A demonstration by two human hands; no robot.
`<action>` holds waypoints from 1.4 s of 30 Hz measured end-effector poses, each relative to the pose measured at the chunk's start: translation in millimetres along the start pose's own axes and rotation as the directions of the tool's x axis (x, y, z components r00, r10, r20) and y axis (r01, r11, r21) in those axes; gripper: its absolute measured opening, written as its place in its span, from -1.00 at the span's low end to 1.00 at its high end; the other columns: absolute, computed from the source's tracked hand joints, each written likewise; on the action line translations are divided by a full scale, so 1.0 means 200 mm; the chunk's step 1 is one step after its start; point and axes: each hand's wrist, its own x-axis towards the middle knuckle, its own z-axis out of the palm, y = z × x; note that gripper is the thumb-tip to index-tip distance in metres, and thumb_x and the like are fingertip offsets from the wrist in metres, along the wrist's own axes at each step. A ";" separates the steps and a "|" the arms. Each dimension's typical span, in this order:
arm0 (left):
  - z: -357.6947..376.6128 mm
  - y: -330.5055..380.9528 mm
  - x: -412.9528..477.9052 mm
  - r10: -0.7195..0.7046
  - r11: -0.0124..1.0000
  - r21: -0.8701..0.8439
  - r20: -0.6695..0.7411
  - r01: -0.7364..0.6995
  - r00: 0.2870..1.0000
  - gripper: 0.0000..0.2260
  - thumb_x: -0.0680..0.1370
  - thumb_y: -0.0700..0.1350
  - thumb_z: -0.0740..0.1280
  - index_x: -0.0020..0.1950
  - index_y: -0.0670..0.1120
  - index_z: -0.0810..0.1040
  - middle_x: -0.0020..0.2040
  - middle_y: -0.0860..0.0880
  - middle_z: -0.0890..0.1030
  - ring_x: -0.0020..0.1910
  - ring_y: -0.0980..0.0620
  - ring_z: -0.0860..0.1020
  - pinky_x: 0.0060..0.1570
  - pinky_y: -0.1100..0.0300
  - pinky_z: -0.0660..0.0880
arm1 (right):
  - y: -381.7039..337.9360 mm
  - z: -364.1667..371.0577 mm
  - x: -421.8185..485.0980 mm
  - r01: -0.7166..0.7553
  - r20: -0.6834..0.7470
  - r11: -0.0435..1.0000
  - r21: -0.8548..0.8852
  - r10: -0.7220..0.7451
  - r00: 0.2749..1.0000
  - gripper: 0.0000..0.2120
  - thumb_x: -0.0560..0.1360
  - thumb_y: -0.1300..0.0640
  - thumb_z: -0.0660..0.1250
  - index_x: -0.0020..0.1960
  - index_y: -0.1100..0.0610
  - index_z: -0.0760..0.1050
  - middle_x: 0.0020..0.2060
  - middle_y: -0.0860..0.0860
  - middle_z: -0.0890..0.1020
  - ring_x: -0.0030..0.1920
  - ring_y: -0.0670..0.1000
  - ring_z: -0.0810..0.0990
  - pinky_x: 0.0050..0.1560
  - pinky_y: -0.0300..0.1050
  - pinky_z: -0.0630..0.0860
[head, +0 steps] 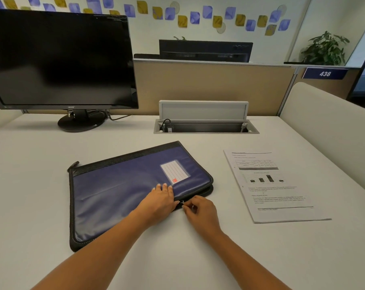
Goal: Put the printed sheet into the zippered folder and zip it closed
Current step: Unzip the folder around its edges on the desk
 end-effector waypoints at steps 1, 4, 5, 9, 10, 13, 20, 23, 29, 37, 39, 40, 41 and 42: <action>0.00 0.00 -0.01 -0.001 1.000 0.001 -0.006 0.001 1.000 -0.43 0.63 0.10 -0.08 0.49 -0.24 -0.07 0.51 -0.27 0.04 0.48 -0.26 0.04 0.44 -0.04 0.07 | 0.00 0.00 0.00 -0.013 0.012 1.000 0.025 0.013 1.000 -0.85 0.45 0.09 0.37 -0.07 0.16 0.60 -0.13 0.07 0.66 -0.24 -0.12 0.49 -0.11 -0.39 0.42; 0.00 0.00 -0.03 -0.006 1.000 -0.013 -0.054 0.005 0.999 -0.42 0.62 0.13 -0.06 0.50 -0.20 -0.06 0.52 -0.23 0.05 0.49 -0.21 0.05 0.44 -0.02 0.08 | 0.01 -0.01 0.01 -0.047 0.017 0.997 0.062 0.046 0.999 -0.85 0.45 0.09 0.37 -0.06 0.15 0.60 -0.13 0.06 0.67 -0.24 -0.11 0.50 -0.12 -0.40 0.44; 0.01 0.00 -0.03 -0.003 1.000 -0.015 -0.082 0.002 0.997 -0.42 0.61 0.14 -0.05 0.50 -0.18 -0.05 0.52 -0.21 0.07 0.49 -0.19 0.06 0.44 0.00 0.09 | 0.01 -0.02 0.02 -0.055 0.004 0.996 0.063 0.055 0.998 -0.85 0.45 0.09 0.37 -0.07 0.16 0.60 -0.14 0.07 0.66 -0.25 -0.11 0.50 -0.15 -0.42 0.42; 0.03 -0.09 -0.09 0.069 0.996 -0.047 -0.171 -0.079 0.983 -0.41 0.59 0.19 0.01 0.52 -0.06 -0.04 0.54 -0.08 0.03 0.51 -0.05 0.02 0.45 0.09 0.08 | 0.01 -0.02 0.03 -0.061 -0.043 0.995 0.074 0.064 0.997 -0.87 0.44 0.12 0.38 -0.11 0.19 0.60 -0.19 0.08 0.64 -0.32 -0.12 0.46 -0.25 -0.47 0.36; 0.04 -0.12 -0.11 0.099 0.993 -0.051 -0.180 -0.110 0.979 -0.40 0.58 0.20 0.03 0.52 -0.03 -0.05 0.54 -0.04 0.01 0.52 -0.01 -0.01 0.46 0.10 0.04 | 0.01 -0.03 0.04 -0.065 -0.047 0.995 0.073 0.068 0.997 -0.88 0.44 0.13 0.38 -0.12 0.19 0.59 -0.20 0.08 0.63 -0.33 -0.12 0.45 -0.26 -0.46 0.36; 0.05 -0.22 -0.16 0.150 0.988 -0.009 -0.176 -0.154 0.973 -0.36 0.54 0.28 0.04 0.52 0.06 -0.10 0.55 0.05 -0.06 0.52 0.06 -0.08 0.47 0.06 -0.08 | 0.04 -0.05 0.07 -0.096 -0.091 0.993 0.063 0.101 0.991 -0.89 0.44 0.16 0.38 -0.15 0.21 0.59 -0.22 0.08 0.61 -0.35 -0.11 0.43 -0.31 -0.42 0.34; 0.06 -0.26 -0.21 -0.008 0.999 -0.033 -0.095 0.005 0.995 -0.24 0.44 0.41 0.02 0.51 0.10 -0.17 0.55 0.00 -0.12 0.51 -0.14 -0.11 0.41 -0.26 -0.05 | 0.15 -0.16 0.20 -0.237 -0.229 0.970 0.054 0.243 0.943 -0.92 0.43 0.16 0.38 -0.16 0.18 0.60 -0.23 0.07 0.62 -0.32 -0.06 0.45 -0.26 -0.25 0.31; 0.04 -0.22 -0.18 -0.061 0.998 -0.009 -0.073 0.060 0.995 -0.21 0.46 0.39 0.03 0.52 0.00 -0.14 0.55 -0.11 -0.06 0.50 -0.23 -0.02 0.38 -0.28 0.10 | 0.15 -0.17 0.24 -0.272 -0.236 0.962 0.028 0.271 0.933 -0.91 0.45 0.17 0.35 -0.14 0.18 0.59 -0.19 0.07 0.62 -0.29 -0.05 0.44 -0.22 -0.24 0.31; -0.03 -0.15 -0.11 -0.076 0.997 -0.001 -0.171 0.077 0.982 -0.59 0.62 0.09 0.01 0.37 -0.12 0.28 0.34 -0.21 0.39 0.27 -0.23 0.40 0.23 -0.11 0.39 | 0.12 -0.12 0.26 -0.283 -0.239 0.959 -0.003 0.274 0.932 -0.90 0.49 0.23 0.29 -0.08 0.22 0.58 -0.12 0.09 0.62 -0.23 -0.05 0.44 -0.19 -0.23 0.33; -0.03 -0.11 -0.10 -0.142 0.988 -0.063 -0.058 0.138 0.988 -0.07 0.37 0.47 0.09 0.44 -0.24 0.14 0.44 -0.27 0.23 0.37 -0.33 0.26 0.29 -0.19 0.34 | 0.13 -0.10 0.24 -0.276 -0.240 0.961 -0.010 0.266 0.934 -0.88 0.49 0.19 0.30 -0.04 0.19 0.59 -0.11 0.08 0.64 -0.22 -0.07 0.46 -0.18 -0.25 0.36; -0.02 -0.09 -0.09 -0.155 0.987 -0.049 -0.065 0.152 0.986 -0.13 0.44 0.39 0.12 0.48 -0.23 0.02 0.50 -0.25 0.11 0.42 -0.35 0.16 0.32 -0.23 0.28 | 0.13 -0.10 0.23 -0.267 -0.237 0.964 -0.013 0.256 0.937 -0.88 0.49 0.20 0.30 -0.05 0.20 0.59 -0.12 0.08 0.63 -0.22 -0.07 0.46 -0.18 -0.26 0.35; -0.02 -0.08 -0.09 -0.157 0.987 -0.038 -0.067 0.154 0.985 -0.15 0.46 0.37 0.10 0.49 -0.23 0.00 0.50 -0.24 0.09 0.43 -0.35 0.14 0.32 -0.24 0.26 | 0.13 -0.10 0.23 -0.262 -0.235 0.965 -0.012 0.252 0.939 -0.88 0.49 0.20 0.30 -0.05 0.20 0.59 -0.11 0.08 0.63 -0.22 -0.07 0.46 -0.18 -0.26 0.35; -0.02 -0.08 -0.09 -0.160 0.987 -0.022 -0.062 0.159 0.985 -0.17 0.48 0.35 0.08 0.49 -0.23 -0.02 0.51 -0.25 0.08 0.43 -0.35 0.13 0.32 -0.24 0.25 | 0.13 -0.10 0.23 -0.257 -0.231 0.966 -0.011 0.247 0.941 -0.88 0.49 0.20 0.30 -0.05 0.20 0.59 -0.11 0.09 0.63 -0.22 -0.07 0.46 -0.18 -0.27 0.35; -0.02 -0.08 -0.09 -0.164 0.986 -0.009 -0.054 0.164 0.985 -0.17 0.49 0.34 0.07 0.49 -0.24 -0.03 0.51 -0.25 0.06 0.43 -0.35 0.12 0.33 -0.25 0.24 | 0.12 -0.10 0.23 -0.251 -0.227 0.968 -0.011 0.242 0.943 -0.88 0.49 0.20 0.30 -0.04 0.20 0.59 -0.11 0.09 0.63 -0.22 -0.07 0.46 -0.17 -0.28 0.35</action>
